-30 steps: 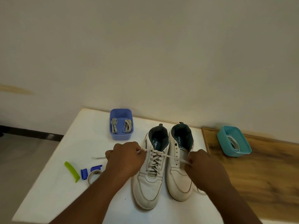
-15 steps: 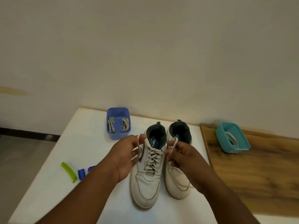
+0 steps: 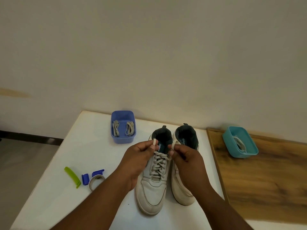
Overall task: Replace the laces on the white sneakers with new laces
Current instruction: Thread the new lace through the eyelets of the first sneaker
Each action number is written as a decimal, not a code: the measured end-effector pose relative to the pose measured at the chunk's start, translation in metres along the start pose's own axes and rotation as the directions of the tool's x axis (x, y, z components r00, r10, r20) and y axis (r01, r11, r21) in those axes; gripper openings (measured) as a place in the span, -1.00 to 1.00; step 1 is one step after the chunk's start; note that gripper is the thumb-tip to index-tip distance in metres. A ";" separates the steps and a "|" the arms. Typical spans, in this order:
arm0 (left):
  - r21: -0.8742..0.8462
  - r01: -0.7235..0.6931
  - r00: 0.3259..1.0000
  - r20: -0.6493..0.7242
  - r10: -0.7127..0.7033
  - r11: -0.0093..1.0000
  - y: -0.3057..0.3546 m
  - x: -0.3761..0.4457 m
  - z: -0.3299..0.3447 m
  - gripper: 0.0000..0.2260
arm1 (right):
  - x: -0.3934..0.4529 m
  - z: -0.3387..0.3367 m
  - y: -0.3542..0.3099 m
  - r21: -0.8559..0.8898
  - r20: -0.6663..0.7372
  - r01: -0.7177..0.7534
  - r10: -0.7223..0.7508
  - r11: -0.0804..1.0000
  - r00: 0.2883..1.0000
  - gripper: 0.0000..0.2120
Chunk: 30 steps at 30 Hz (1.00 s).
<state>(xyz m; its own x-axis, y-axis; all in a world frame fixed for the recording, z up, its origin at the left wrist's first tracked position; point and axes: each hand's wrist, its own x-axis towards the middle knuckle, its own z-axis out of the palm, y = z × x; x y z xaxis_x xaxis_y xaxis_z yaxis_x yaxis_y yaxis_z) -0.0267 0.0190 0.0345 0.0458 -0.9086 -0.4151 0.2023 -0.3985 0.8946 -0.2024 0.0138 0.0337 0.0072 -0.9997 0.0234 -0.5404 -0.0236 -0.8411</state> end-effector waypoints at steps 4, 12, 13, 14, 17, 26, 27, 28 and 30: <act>0.030 -0.010 1.000 -0.025 0.011 0.999 -0.003 0.003 0.002 -0.83 | 0.000 0.005 -0.004 0.048 -0.063 -0.023 0.026 0.999 0.998 -0.80; 0.062 -0.059 0.998 0.036 0.057 0.996 -0.007 0.005 0.002 -0.85 | -0.003 0.012 -0.004 0.164 -0.062 -0.027 0.038 0.986 0.997 -0.86; 0.093 -0.073 0.996 0.053 0.068 0.993 -0.008 0.006 0.001 -0.86 | -0.003 0.012 -0.004 0.165 -0.053 -0.019 0.028 0.986 0.998 -0.86; 0.124 -0.087 0.994 0.069 0.079 0.988 -0.008 0.008 0.000 -0.86 | -0.003 0.012 -0.004 0.163 -0.043 -0.017 0.024 0.986 0.999 -0.86; 0.210 -0.129 0.987 0.117 0.106 0.969 -0.008 0.010 -0.004 -0.86 | -0.002 0.013 -0.005 0.164 0.009 -0.021 0.020 0.986 1.000 -0.88; 0.087 -0.131 0.990 0.064 0.125 0.988 -0.006 0.013 -0.006 -0.84 | -0.001 -0.003 -0.014 0.565 0.132 -0.193 0.143 0.802 0.981 -0.83; 0.072 -0.125 0.991 0.064 0.121 0.989 -0.006 0.013 -0.005 -0.85 | -0.002 -0.004 -0.015 0.579 0.153 -0.197 0.133 0.791 0.979 -0.82; 0.067 -0.130 0.990 0.070 0.125 0.989 -0.006 0.013 -0.005 -0.86 | -0.003 -0.004 -0.015 0.579 0.169 -0.189 0.110 0.793 0.979 -0.81; 0.081 -0.151 0.985 0.098 0.143 0.985 -0.006 0.014 -0.004 -0.84 | -0.005 -0.003 -0.016 0.571 0.196 -0.167 0.065 0.804 0.978 -0.79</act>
<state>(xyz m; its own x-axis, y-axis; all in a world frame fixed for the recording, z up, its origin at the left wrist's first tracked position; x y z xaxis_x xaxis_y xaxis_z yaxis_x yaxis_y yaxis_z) -0.0236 0.0094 0.0225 -0.0221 -0.9640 -0.2650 0.1131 -0.2657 0.9574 -0.1961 0.0191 0.0486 0.1371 -0.9810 -0.1373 0.0449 0.1446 -0.9885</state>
